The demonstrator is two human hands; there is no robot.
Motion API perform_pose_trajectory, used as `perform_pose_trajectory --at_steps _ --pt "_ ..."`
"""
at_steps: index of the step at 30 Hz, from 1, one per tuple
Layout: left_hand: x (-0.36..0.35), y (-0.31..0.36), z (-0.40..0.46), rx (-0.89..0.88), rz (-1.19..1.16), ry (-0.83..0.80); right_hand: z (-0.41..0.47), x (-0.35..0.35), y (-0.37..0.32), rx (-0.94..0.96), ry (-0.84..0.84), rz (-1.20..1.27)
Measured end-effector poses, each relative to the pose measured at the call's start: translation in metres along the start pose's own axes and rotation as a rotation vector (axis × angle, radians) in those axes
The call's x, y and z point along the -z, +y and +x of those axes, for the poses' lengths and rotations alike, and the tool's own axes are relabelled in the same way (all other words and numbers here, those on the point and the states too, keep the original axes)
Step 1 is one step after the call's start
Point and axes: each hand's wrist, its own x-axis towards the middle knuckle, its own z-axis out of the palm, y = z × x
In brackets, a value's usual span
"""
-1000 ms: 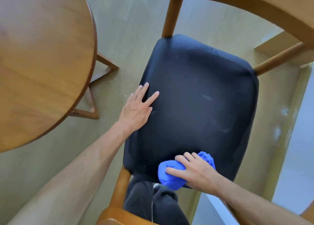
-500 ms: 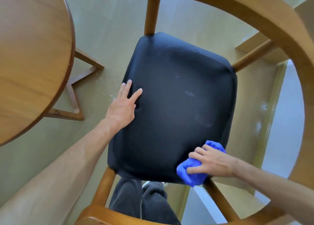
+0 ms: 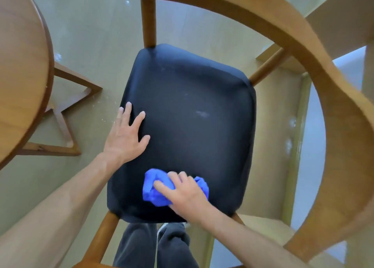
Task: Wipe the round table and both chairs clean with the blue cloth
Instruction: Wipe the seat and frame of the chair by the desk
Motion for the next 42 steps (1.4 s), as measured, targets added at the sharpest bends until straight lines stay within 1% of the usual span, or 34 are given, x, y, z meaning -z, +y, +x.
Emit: perform_pose_trajectory --at_steps 1,2,3,4,5,7,8,9,10,11,12,15,16,18,20,21,22,24,27,29,31,32,33,34,36,37,38,40,42 --pt "0.000 0.001 -0.002 -0.004 0.057 -0.016 -0.003 -0.001 -0.002 0.130 -0.036 -0.034" --pt "-0.001 0.002 -0.003 -0.011 0.103 -0.027 0.001 0.002 0.011 0.197 -0.040 -0.050" --pt "-0.002 0.002 -0.004 -0.018 0.123 -0.030 0.012 0.010 0.033 0.188 0.003 -0.061" --pt "-0.003 0.001 -0.004 -0.018 0.122 -0.027 0.027 0.020 0.061 0.109 0.079 -0.068" --pt "-0.003 0.000 -0.003 -0.016 0.108 -0.021 0.042 0.032 0.092 -0.059 0.148 -0.057" --pt "-0.005 -0.001 -0.001 -0.010 0.083 -0.015 0.072 0.057 0.161 -0.534 0.250 0.007" --pt "-0.007 -0.002 -0.001 -0.009 0.075 -0.011 0.084 0.068 0.189 -0.778 0.299 0.111" --pt "-0.008 -0.002 0.000 -0.009 0.069 -0.002 0.094 0.074 0.206 -0.973 0.365 0.231" --pt "-0.009 -0.002 0.000 -0.011 0.065 0.008 0.106 0.075 0.209 -1.089 0.394 0.294" --pt "-0.010 -0.002 0.000 -0.011 0.063 0.013 0.121 0.072 0.196 -1.126 0.396 0.296" --pt "-0.010 -0.003 -0.001 -0.008 0.060 0.013 0.136 0.066 0.172 -1.091 0.381 0.248" --pt "-0.009 -0.003 -0.002 0.003 0.028 0.012 0.173 0.045 0.072 -0.730 0.338 0.167" --pt "-0.009 -0.003 -0.002 0.003 0.010 0.014 0.181 0.042 0.048 -0.633 0.317 0.152" --pt "-0.008 -0.004 -0.002 0.000 -0.010 0.022 0.195 0.046 0.041 -0.431 0.267 0.091" --pt "-0.008 -0.003 -0.002 0.008 -0.009 0.027 0.201 0.057 0.075 -0.269 0.171 0.031" --pt "-0.007 -0.003 -0.002 0.009 -0.008 0.031 0.201 0.063 0.099 -0.257 0.149 -0.004" --pt "-0.007 -0.002 -0.002 0.007 -0.004 0.030 0.197 0.067 0.125 -0.313 0.144 -0.016" --pt "-0.007 -0.001 -0.003 0.006 0.014 0.031 0.177 0.072 0.177 -0.546 0.175 0.022" --pt "-0.006 0.002 -0.004 0.002 0.044 0.025 0.128 0.081 0.230 -0.953 0.322 0.189" --pt "-0.007 0.002 -0.005 -0.001 0.047 0.033 0.123 0.085 0.234 -1.117 0.367 0.285" --pt "-0.010 0.003 -0.005 -0.011 0.036 0.036 0.154 0.085 0.217 -1.253 0.404 0.360" --pt "-0.011 0.002 -0.005 -0.014 0.027 0.040 0.179 0.085 0.205 -1.273 0.415 0.366" --pt "-0.012 0.001 -0.005 -0.015 0.018 0.046 0.210 0.085 0.188 -1.221 0.398 0.350" --pt "-0.012 -0.001 -0.004 -0.015 0.013 0.051 0.243 0.086 0.165 -1.107 0.356 0.340" --pt "-0.012 -0.002 -0.003 -0.010 0.018 0.046 0.299 0.085 0.109 -0.846 0.217 0.313" --pt "-0.012 -0.002 -0.002 -0.013 0.022 0.034 0.316 0.082 0.085 -0.753 0.181 0.271" --pt "-0.012 -0.003 -0.001 -0.014 0.022 0.027 0.326 0.080 0.070 -0.701 0.168 0.230" --pt "-0.009 -0.005 -0.001 -0.017 0.005 0.034 0.317 0.081 0.074 -0.628 0.175 0.110" --pt "-0.009 -0.007 -0.003 -0.017 -0.001 0.038 0.289 0.083 0.115 -0.463 0.133 -0.044"
